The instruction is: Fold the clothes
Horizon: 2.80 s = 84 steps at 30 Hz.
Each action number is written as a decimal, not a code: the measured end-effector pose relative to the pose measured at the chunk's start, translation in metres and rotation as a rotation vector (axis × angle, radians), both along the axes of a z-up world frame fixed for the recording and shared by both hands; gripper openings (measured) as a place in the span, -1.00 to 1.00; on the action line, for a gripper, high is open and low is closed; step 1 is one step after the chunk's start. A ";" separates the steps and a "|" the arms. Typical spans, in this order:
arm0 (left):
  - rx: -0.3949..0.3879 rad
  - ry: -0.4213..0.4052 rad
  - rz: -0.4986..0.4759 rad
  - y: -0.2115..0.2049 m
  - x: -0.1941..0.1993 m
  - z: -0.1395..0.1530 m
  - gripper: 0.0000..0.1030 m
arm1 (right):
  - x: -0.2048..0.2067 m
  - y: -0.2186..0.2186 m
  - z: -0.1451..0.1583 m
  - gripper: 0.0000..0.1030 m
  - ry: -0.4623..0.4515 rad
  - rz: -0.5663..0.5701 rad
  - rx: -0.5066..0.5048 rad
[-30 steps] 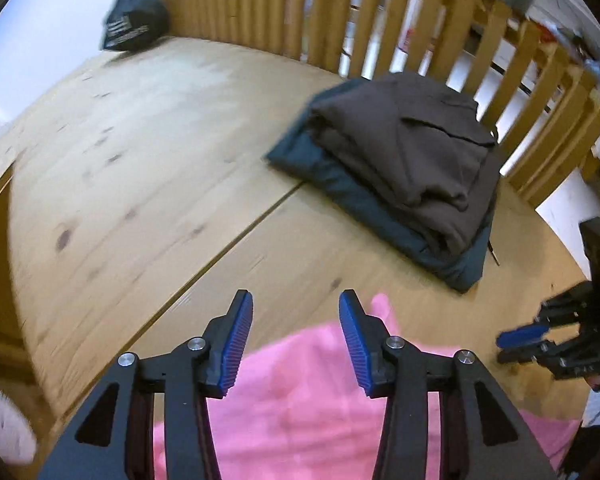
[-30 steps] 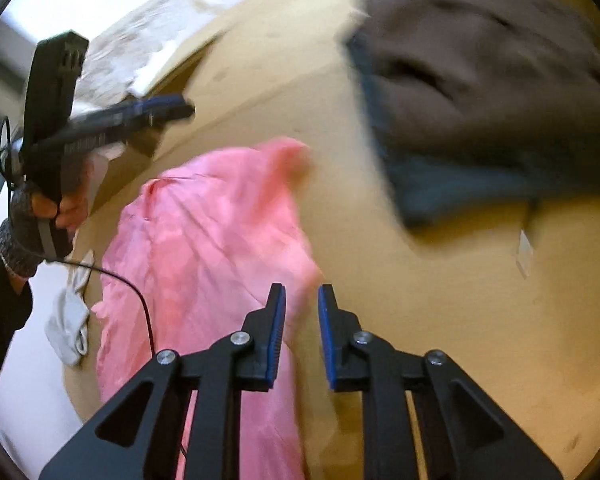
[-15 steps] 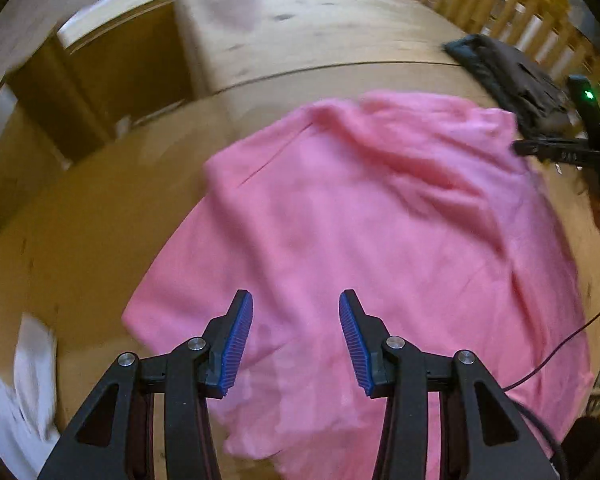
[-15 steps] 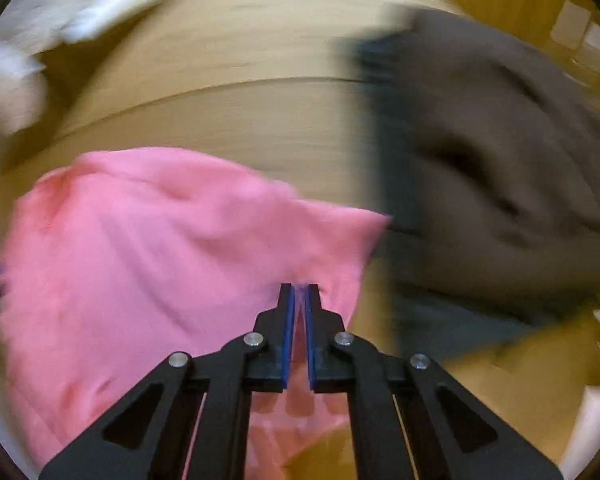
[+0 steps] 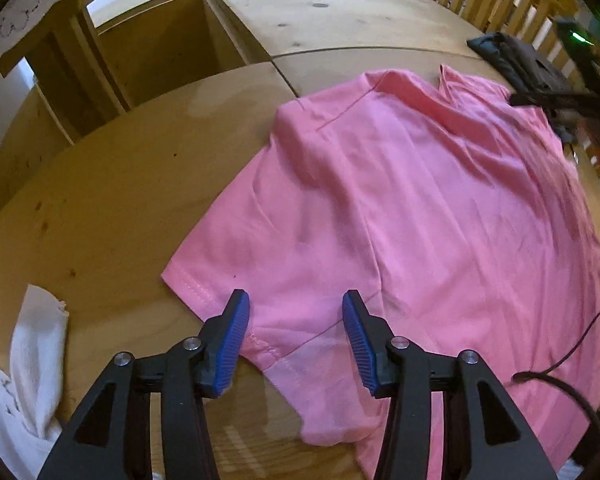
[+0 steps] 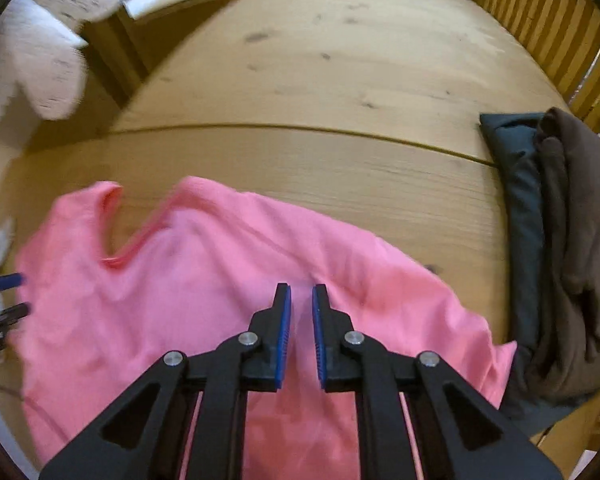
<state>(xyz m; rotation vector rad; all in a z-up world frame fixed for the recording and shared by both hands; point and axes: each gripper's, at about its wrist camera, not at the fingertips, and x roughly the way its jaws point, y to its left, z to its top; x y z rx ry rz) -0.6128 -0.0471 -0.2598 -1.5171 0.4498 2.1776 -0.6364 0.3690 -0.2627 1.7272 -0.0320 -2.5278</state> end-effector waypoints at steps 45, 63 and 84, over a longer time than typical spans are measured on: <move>0.180 0.062 -0.228 0.077 -0.072 0.019 -0.19 | -0.035 -0.032 0.001 -0.66 0.053 0.071 -0.080; 0.076 0.206 -0.198 0.082 -0.057 0.043 -0.13 | 0.008 -0.010 0.016 -0.66 0.069 0.085 -0.085; 0.092 0.159 -0.116 -0.034 0.123 0.066 -0.10 | 0.140 0.022 0.027 -0.65 0.184 0.068 -0.060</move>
